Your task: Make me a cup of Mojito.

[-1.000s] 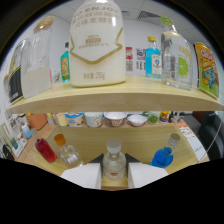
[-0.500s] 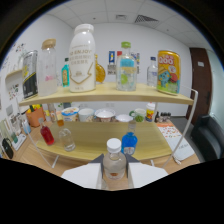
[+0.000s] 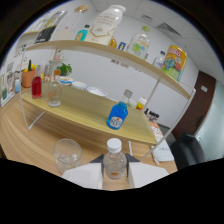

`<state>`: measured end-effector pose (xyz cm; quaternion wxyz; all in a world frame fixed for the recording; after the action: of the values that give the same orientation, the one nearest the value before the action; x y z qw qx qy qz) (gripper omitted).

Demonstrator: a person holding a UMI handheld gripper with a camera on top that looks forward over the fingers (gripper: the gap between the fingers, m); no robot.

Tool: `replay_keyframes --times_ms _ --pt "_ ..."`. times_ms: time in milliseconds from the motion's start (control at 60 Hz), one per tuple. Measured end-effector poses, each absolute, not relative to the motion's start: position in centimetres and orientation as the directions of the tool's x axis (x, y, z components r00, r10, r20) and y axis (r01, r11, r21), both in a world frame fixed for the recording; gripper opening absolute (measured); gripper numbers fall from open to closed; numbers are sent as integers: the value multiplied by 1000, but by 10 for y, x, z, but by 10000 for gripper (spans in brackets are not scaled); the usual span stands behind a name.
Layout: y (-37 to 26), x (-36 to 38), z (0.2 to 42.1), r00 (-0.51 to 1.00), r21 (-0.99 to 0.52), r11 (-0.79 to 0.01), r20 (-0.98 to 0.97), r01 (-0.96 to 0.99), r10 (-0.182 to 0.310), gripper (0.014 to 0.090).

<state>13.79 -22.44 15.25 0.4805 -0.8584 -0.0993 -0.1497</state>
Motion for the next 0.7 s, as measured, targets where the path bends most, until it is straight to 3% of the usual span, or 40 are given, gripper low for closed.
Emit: replay_keyframes --times_ms 167,350,550,700 --pt "-210 139 184 723 -620 -443 683 648 101 341" --pt "-197 128 207 286 -224 -311 943 924 171 338" --pt "-194 113 208 -178 230 -217 956 949 233 342" --pt "-192 108 202 -467 519 -165 841 839 272 339"
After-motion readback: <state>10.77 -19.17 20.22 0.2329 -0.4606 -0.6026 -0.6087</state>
